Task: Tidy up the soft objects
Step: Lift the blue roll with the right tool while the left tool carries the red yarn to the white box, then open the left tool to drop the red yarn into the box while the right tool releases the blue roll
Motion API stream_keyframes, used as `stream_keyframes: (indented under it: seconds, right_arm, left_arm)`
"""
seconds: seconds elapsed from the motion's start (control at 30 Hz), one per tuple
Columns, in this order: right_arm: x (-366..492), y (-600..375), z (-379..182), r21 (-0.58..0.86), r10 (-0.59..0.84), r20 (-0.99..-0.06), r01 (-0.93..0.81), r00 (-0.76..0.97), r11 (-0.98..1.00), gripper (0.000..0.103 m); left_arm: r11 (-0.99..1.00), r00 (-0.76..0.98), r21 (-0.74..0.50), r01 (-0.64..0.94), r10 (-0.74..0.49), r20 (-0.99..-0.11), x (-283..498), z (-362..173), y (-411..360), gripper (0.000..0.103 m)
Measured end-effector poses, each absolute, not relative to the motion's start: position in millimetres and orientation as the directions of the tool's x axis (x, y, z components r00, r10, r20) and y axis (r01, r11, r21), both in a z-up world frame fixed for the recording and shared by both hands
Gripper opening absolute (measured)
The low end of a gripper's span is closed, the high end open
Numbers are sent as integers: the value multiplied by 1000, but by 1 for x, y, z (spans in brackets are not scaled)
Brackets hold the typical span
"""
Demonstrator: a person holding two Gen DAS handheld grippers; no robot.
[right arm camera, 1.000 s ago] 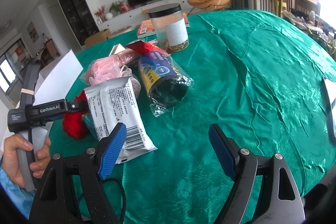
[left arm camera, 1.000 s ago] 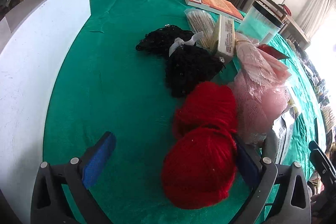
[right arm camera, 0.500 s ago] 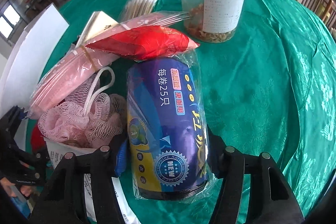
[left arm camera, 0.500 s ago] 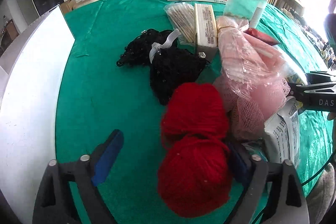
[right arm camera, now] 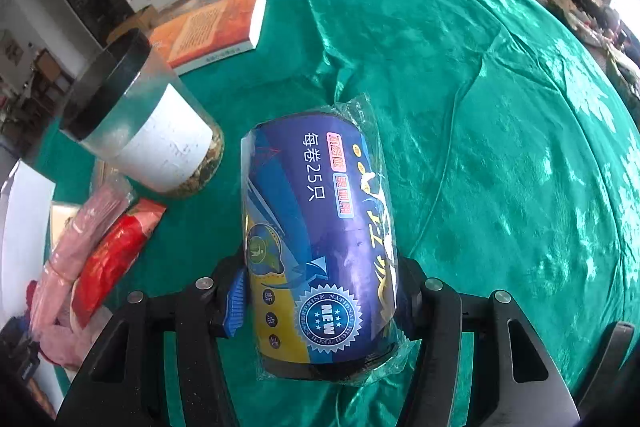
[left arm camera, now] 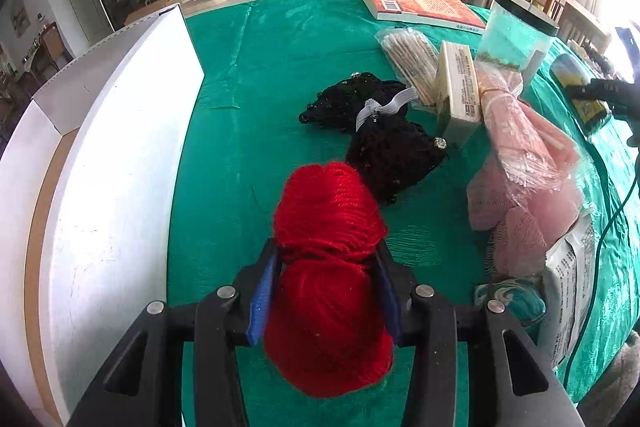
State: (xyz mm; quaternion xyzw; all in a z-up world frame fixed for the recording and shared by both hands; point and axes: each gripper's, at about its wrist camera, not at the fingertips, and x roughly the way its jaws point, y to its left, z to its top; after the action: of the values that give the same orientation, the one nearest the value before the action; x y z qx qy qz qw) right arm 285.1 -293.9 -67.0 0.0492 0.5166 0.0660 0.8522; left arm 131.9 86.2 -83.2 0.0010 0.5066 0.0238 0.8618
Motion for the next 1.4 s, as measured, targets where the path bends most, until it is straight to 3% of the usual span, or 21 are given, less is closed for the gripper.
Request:
stream_keyframes:
  seconds: [0.1, 0.27, 0.3, 0.33, 0.37, 0.4, 0.43, 0.53, 0.6, 0.87, 1.03, 1.27, 1.3, 1.37, 1.4]
  right_arm:
    - [322, -280, -67, 124, 149, -859, -83, 489, 989, 63]
    - [353, -281, -90, 168, 187, -909, -83, 373, 982, 67]
    - [351, -285, -88, 183, 200, -908, -81, 367, 980, 67]
    - [350, -289, -87, 202, 213, -909, -70, 357, 977, 67]
    - [349, -294, -86, 220, 226, -911, -57, 344, 974, 67]
    - [347, -296, -86, 233, 236, -916, -49, 324, 971, 65]
    - [346, -296, -85, 228, 233, -924, -54, 302, 972, 60]
    - [350, -287, -75, 132, 148, -934, -72, 325, 989, 57]
    - [361, -286, -63, 144, 150, -912, -44, 383, 989, 57]
    - [330, -236, 43, 94, 174, -795, -165, 580, 982, 57]
    - [259, -148, 80, 202, 386, -770, -380, 508, 903, 57]
    - [144, 7, 79, 470, 688, -699, -602, 194, 646, 58]
    - [130, 30, 76, 490, 707, -690, -619, 154, 614, 58]
    - [109, 73, 67, 516, 728, -679, -645, 94, 565, 59]
    - [101, 91, 61, 536, 739, -670, -648, 63, 542, 63]
  left_arm:
    - [997, 470, 65, -45, 79, -879, 133, -91, 80, 86]
    - [993, 445, 114, -11, 106, -889, 129, -104, 75, 88]
    - [994, 442, 111, -10, 103, -891, 130, -105, 75, 88]
    - [995, 445, 100, -12, 95, -891, 130, -106, 76, 79]
    - [997, 452, 74, -14, 72, -889, 131, -105, 78, 68]
    - [999, 454, 41, -17, 44, -890, 131, -103, 79, 47]
    - [999, 456, 34, -31, 44, -889, 133, -101, 80, 46]
    - [998, 476, -12, -58, 17, -879, 143, -93, 85, 44]
    - [992, 503, -92, -86, -37, -864, 150, -78, 96, 44]
    - [978, 643, -181, -106, -71, -763, 141, -1, 125, 44]
    - [974, 670, -156, -166, -5, -743, 93, 25, 163, 44]
    - [923, 623, -39, -382, 226, -749, -1, 34, 261, 46]
    - [910, 607, -19, -415, 262, -750, -10, 32, 272, 48]
    - [873, 576, 17, -487, 336, -745, -27, 28, 291, 63]
    - [855, 562, 29, -517, 365, -742, -33, 25, 297, 85]
